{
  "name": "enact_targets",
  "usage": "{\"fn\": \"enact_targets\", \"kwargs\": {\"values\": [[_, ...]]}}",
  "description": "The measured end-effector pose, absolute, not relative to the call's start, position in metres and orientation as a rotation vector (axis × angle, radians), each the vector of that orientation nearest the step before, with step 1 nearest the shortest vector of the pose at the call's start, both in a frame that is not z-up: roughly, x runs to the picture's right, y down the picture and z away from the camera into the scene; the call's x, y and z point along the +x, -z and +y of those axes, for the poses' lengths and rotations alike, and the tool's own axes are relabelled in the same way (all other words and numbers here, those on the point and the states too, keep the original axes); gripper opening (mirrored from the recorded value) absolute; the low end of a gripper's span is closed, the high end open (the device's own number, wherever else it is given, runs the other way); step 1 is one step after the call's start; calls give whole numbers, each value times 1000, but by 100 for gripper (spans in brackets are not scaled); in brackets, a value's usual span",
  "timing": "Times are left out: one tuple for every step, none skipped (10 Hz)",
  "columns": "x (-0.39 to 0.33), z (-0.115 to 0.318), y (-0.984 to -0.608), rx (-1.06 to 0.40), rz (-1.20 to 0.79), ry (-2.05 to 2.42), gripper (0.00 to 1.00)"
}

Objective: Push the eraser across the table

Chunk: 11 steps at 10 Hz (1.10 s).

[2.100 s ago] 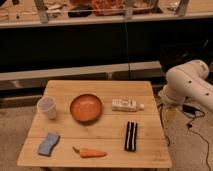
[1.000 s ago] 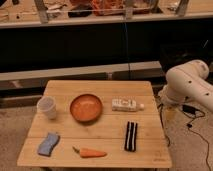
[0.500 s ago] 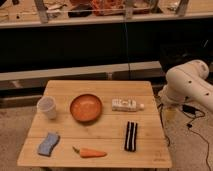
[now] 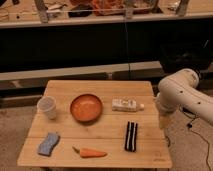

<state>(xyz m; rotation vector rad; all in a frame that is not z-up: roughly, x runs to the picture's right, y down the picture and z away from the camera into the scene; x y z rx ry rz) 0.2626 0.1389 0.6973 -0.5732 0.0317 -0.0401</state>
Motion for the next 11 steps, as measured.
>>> {"fn": "enact_targets", "kwargs": {"values": [[261, 143, -699, -575, 28, 47, 80], [259, 147, -699, -576, 22, 54, 80], [253, 151, -700, -580, 11, 70, 80], [248, 154, -700, -582, 2, 83, 80], [244, 156, -701, -584, -4, 92, 80], [243, 158, -703, -582, -8, 108, 80], [242, 161, -704, -581, -10, 124, 80], [240, 162, -706, -581, -13, 139, 80], [237, 164, -708, -580, -16, 154, 80], [233, 166, -710, -580, -23, 175, 80], [234, 168, -711, -580, -24, 186, 80]]}}
